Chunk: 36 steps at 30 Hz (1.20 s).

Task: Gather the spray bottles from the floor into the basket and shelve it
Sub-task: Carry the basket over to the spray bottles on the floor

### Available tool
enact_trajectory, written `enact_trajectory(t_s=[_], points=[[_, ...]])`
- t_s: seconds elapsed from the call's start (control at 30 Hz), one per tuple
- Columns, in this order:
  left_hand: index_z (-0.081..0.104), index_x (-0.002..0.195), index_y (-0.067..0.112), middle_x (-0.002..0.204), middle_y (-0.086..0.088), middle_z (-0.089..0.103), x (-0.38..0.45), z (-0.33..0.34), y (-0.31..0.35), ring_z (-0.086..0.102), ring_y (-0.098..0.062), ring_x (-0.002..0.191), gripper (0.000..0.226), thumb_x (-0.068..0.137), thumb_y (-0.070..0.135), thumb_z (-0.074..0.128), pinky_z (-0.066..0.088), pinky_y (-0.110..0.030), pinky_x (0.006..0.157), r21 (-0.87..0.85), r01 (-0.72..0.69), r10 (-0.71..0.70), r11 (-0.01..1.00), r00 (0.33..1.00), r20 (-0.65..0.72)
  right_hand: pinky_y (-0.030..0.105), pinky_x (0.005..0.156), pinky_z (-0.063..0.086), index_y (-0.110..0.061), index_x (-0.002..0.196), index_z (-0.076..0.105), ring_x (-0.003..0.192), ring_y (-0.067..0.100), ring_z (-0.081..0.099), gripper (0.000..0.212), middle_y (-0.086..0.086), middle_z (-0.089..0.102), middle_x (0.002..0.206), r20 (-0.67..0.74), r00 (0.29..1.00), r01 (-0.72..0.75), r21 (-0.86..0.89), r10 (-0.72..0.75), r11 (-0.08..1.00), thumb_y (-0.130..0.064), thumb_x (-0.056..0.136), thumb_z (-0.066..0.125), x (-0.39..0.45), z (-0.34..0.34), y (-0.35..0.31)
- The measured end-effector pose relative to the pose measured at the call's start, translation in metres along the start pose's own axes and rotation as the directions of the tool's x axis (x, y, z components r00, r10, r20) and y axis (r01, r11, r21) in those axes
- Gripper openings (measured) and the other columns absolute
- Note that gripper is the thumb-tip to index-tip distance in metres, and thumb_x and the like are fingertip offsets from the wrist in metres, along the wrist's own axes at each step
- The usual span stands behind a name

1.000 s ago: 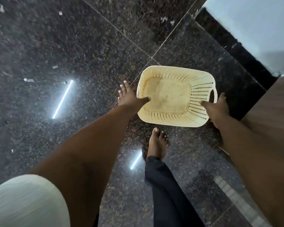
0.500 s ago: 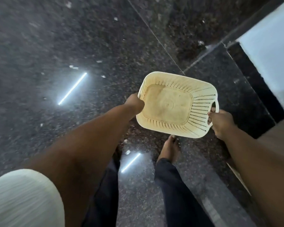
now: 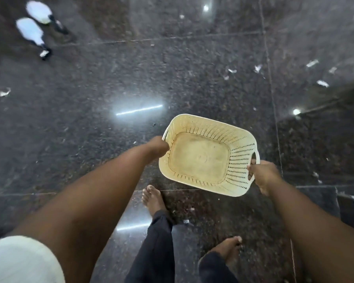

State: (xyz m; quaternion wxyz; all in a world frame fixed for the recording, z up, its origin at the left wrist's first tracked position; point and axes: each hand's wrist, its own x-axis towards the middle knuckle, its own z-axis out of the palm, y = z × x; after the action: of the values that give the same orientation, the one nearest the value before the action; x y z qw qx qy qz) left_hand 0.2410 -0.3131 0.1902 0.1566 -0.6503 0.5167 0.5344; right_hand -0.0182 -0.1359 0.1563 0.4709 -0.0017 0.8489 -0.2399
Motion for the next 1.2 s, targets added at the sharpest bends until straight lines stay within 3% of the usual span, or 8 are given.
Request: enact_trajectory(t_s=[0.2,0.3,0.5,0.6,0.73,0.9,1.07,1.2], points=[[0.059,0.122,0.001,0.12,-0.021,0.063,-0.009,-0.075,-0.058,0.057,-0.028,0.098,0.035,0.09,-0.001,0.044,0.046,-0.035,0.083,-0.243,0.075,-0.095,0.967,0.993,-0.072,0.046,0.083,0.057,-0.011,0.088,0.069,0.086,0.031,0.068,0.02,0.012,0.071,0.091,0.055,0.995,0.089,-0.159,-0.082,0.983,0.003,0.084,0.054,-0.038,0.078,-0.081],[0.06,0.12,0.002,0.115,-0.02,0.064,-0.009,-0.113,-0.085,0.058,-0.029,0.097,0.035,0.089,-0.001,0.043,0.046,-0.036,0.083,-0.337,0.107,-0.14,0.935,0.988,-0.073,0.039,0.072,0.056,-0.016,0.077,0.066,0.076,0.024,0.066,0.025,0.008,0.07,0.085,0.08,0.992,0.114,-0.216,-0.099,0.97,0.004,0.086,0.052,-0.057,0.122,-0.112],[0.063,0.114,0.005,0.082,-0.007,0.062,-0.007,-0.189,-0.126,0.058,-0.021,0.073,0.034,0.089,-0.001,0.04,0.045,-0.033,0.072,-0.552,0.157,-0.236,0.819,0.969,-0.075,0.032,0.058,0.051,-0.009,0.091,0.067,0.075,0.028,0.065,0.028,0.013,0.068,0.086,0.051,0.992,0.124,-0.267,-0.114,0.956,0.007,0.087,0.044,-0.097,0.212,-0.162],[0.06,0.118,0.001,0.097,-0.015,0.063,-0.006,-0.232,-0.15,0.06,-0.028,0.086,0.035,0.09,0.0,0.039,0.048,-0.035,0.075,-0.613,0.183,-0.28,0.769,0.958,-0.065,0.026,0.048,0.045,-0.011,0.089,0.067,0.069,0.024,0.063,0.028,0.01,0.068,0.081,0.08,0.987,0.155,-0.316,-0.136,0.936,0.004,0.087,0.044,-0.118,0.26,-0.19],[0.056,0.127,0.002,0.119,-0.02,0.065,-0.002,-0.282,-0.181,0.063,-0.032,0.101,0.036,0.093,0.013,0.05,0.05,-0.035,0.08,-0.705,0.204,-0.338,0.679,0.94,-0.053,0.036,0.063,0.053,-0.01,0.092,0.069,0.08,0.032,0.067,0.025,0.013,0.07,0.085,0.13,0.977,0.207,-0.38,-0.169,0.902,0.002,0.088,0.047,-0.132,0.322,-0.228],[0.055,0.129,0.004,0.12,-0.018,0.066,0.011,-0.334,-0.215,0.061,-0.025,0.081,0.04,0.092,0.02,0.055,0.048,-0.028,0.063,-0.822,0.183,-0.383,0.539,0.923,-0.045,0.03,0.054,0.05,-0.015,0.087,0.065,0.073,0.028,0.065,0.025,0.01,0.068,0.081,0.219,0.952,0.289,-0.413,-0.214,0.863,0.002,0.087,0.047,-0.139,0.407,-0.271],[0.055,0.129,0.006,0.112,-0.016,0.067,0.034,-0.389,-0.245,0.062,-0.023,0.077,0.039,0.091,0.015,0.054,0.046,-0.024,0.056,-0.892,0.157,-0.442,0.423,0.896,-0.052,0.04,0.065,0.056,-0.015,0.079,0.063,0.075,0.03,0.066,0.024,0.009,0.067,0.079,0.267,0.938,0.325,-0.467,-0.22,0.822,0.001,0.085,0.045,-0.14,0.496,-0.31],[0.055,0.128,0.003,0.122,-0.02,0.064,0.051,-0.442,-0.266,0.062,-0.035,0.106,0.041,0.088,0.003,0.054,0.051,-0.036,0.08,-0.897,0.169,-0.463,0.409,0.885,-0.045,0.03,0.052,0.049,-0.016,0.069,0.059,0.065,0.024,0.062,0.027,0.008,0.065,0.073,0.321,0.926,0.351,-0.534,-0.199,0.769,0.0,0.086,0.044,-0.147,0.556,-0.345]])
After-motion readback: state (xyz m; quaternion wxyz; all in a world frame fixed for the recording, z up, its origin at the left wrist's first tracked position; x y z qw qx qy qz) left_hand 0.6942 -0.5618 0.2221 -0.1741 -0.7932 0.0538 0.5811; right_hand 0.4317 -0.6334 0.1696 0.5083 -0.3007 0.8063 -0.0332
